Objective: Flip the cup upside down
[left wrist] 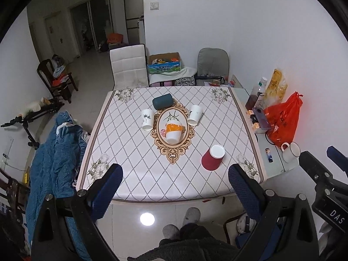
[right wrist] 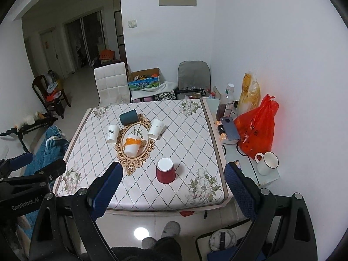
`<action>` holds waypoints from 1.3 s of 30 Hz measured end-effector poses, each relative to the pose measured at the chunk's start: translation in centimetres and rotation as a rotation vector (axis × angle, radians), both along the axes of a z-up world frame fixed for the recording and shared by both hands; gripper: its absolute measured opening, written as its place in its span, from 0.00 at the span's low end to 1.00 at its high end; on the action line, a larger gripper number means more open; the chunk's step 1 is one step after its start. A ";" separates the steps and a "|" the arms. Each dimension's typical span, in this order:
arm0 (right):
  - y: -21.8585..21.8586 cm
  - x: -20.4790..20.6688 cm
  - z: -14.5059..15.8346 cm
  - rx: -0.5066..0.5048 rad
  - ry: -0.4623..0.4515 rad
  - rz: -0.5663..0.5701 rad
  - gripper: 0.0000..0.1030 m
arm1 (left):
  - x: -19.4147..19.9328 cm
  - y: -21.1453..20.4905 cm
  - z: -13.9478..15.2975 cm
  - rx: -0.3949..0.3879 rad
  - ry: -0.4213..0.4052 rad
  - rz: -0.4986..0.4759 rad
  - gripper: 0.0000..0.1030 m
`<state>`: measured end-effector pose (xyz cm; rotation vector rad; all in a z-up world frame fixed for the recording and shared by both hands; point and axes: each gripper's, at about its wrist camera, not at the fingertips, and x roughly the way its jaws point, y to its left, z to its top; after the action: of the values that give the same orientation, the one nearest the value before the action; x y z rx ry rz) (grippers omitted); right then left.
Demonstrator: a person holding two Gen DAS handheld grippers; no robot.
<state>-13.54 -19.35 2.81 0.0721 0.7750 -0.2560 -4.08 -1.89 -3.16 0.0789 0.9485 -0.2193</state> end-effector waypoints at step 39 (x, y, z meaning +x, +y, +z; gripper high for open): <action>-0.9 -2.0 1.1 0.024 -0.003 0.047 0.94 | -2.4 -0.1 1.7 0.021 -0.032 0.014 0.96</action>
<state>-15.56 -20.27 3.88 0.0766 0.7756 -0.2024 -6.49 -2.00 -1.49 0.0946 0.9189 -0.1943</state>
